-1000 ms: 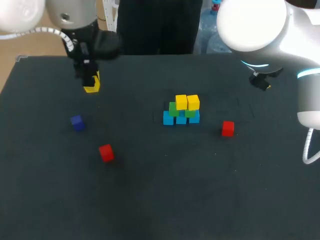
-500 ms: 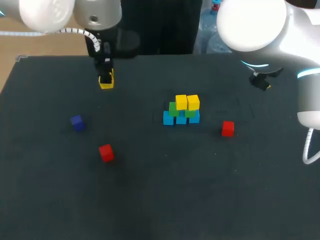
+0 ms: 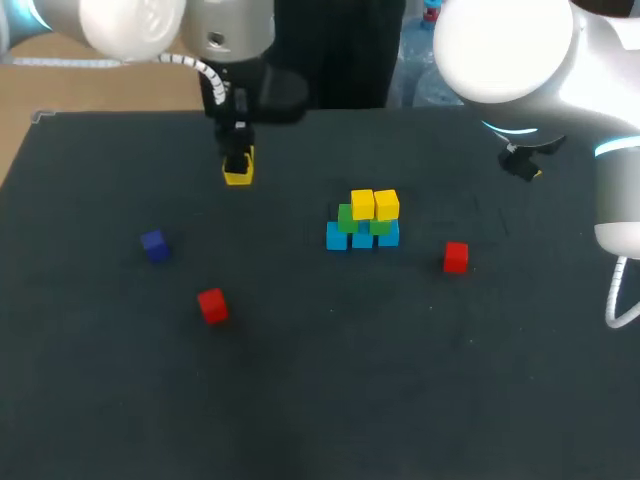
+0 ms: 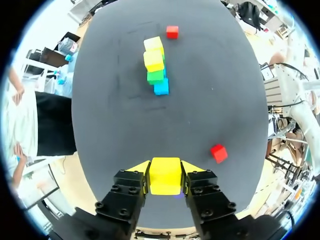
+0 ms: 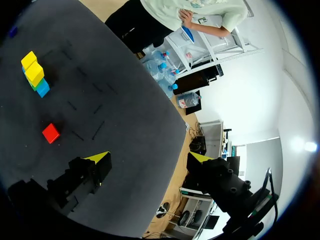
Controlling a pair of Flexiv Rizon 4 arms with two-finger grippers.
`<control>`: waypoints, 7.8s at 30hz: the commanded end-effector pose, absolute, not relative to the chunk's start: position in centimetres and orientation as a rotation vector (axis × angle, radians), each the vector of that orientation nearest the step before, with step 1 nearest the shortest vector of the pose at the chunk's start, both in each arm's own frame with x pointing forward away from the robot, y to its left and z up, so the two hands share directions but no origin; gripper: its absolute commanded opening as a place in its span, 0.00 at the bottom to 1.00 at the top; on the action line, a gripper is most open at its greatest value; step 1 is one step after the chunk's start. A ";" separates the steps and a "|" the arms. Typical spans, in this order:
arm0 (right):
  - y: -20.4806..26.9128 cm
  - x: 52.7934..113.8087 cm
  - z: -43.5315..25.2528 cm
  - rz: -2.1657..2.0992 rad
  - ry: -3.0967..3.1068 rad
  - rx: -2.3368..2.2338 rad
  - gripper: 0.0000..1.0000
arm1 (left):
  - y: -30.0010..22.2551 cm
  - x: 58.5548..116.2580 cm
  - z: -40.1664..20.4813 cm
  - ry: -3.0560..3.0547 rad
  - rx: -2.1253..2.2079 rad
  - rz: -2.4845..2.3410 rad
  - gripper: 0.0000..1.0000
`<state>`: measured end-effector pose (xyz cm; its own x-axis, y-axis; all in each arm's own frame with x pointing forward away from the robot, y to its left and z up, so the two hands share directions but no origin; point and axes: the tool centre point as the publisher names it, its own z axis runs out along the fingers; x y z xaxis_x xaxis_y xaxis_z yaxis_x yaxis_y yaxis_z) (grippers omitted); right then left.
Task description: Place the blue cubes, place green cubes on the blue cubes, place the yellow cubes on the green cubes, then place the red cubes on the yellow cubes, and place purple cube on the red cubes.
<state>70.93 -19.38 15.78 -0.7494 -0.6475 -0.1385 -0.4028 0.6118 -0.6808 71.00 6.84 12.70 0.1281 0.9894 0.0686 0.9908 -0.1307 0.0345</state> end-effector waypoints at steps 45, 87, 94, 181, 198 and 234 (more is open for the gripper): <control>-19.5 70.9 15.7 -0.907 2.464 -0.841 1.00 | -2.9 70.7 10.8 -1.955 -2.434 -0.030 0.00; -19.5 70.9 15.7 -0.907 2.464 -0.841 1.00 | 7.8 72.1 4.8 -2.202 -2.202 -0.272 0.00; -19.5 70.9 15.7 -0.907 2.464 -0.841 1.00 | 8.5 72.0 3.0 -2.183 -2.180 -0.297 0.00; -19.5 70.9 15.7 -0.907 2.464 -0.841 1.00 | 10.1 72.8 0.2 -2.274 -2.024 -0.281 1.00; -19.5 70.9 15.7 -0.907 2.464 -0.841 1.00 | 10.3 73.4 0.5 -2.281 -2.065 -0.291 0.00; -19.5 70.9 15.7 -0.907 2.464 -0.841 1.00 | 6.9 73.6 5.1 -2.181 -2.212 -0.323 0.00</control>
